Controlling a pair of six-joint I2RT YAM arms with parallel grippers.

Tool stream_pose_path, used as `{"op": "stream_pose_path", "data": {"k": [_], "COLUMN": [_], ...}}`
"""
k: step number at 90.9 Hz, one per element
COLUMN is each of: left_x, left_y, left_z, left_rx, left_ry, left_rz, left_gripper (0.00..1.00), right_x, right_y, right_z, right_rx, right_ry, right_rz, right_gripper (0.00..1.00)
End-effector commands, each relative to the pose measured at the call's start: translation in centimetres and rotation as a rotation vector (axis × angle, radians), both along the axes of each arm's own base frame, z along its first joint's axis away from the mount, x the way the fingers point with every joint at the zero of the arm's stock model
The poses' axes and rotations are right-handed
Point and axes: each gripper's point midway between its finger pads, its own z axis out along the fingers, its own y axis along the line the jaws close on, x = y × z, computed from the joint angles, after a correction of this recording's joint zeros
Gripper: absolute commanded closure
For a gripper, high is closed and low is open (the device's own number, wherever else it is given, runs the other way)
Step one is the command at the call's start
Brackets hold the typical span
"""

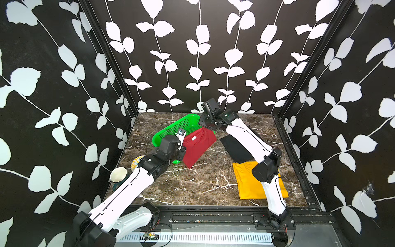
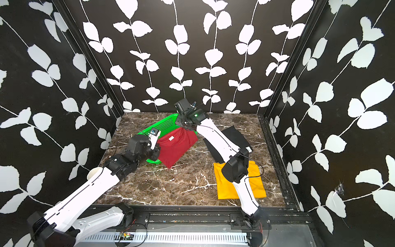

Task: Put the folded t-shirts into the basket
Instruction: Move the bin to the center of the board.

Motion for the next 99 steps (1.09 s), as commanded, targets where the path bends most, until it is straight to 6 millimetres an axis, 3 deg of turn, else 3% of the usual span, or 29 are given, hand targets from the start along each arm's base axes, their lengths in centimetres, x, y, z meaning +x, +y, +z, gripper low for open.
{"op": "stream_pose_path", "data": {"k": [1,16,33,45,58,76,91,99], "left_x": [1.3,3.6,5.3,5.1,4.1,1.9,0.0,-1.4], "left_y": [0.4,1.1,2.5,1.1,-0.4,-4.2,-9.4,-12.4], "left_z": [2.4,-0.3,-5.5,-9.8,-12.8,-15.8,-17.3,-16.9], "left_rx": [-0.046,-0.037,-0.040,-0.083,-0.193,-0.237,-0.268,-0.270], "left_ry": [-0.061,0.013,0.086,0.219,0.301,0.367,0.414,0.421], "left_rz": [0.024,0.053,0.147,0.116,0.096,0.012,-0.089,-0.162], "left_gripper": [1.00,1.00,1.00,1.00,1.00,1.00,1.00,1.00], "right_x": [3.4,5.4,6.6,6.7,6.2,4.5,2.9,2.3], "right_y": [-1.4,-0.2,0.0,0.1,-0.9,-4.0,-7.2,-8.6], "right_z": [1.3,-0.6,-5.5,-8.7,-11.3,-13.9,-13.7,-13.0], "right_rx": [0.009,0.056,0.052,0.039,0.011,-0.043,-0.051,-0.047], "right_ry": [-0.094,-0.079,0.001,0.063,0.128,0.202,0.210,0.210], "right_rz": [-0.092,-0.112,-0.175,-0.186,-0.189,-0.191,-0.205,-0.206], "right_gripper": [1.00,1.00,1.00,1.00,1.00,1.00,1.00,1.00]}}
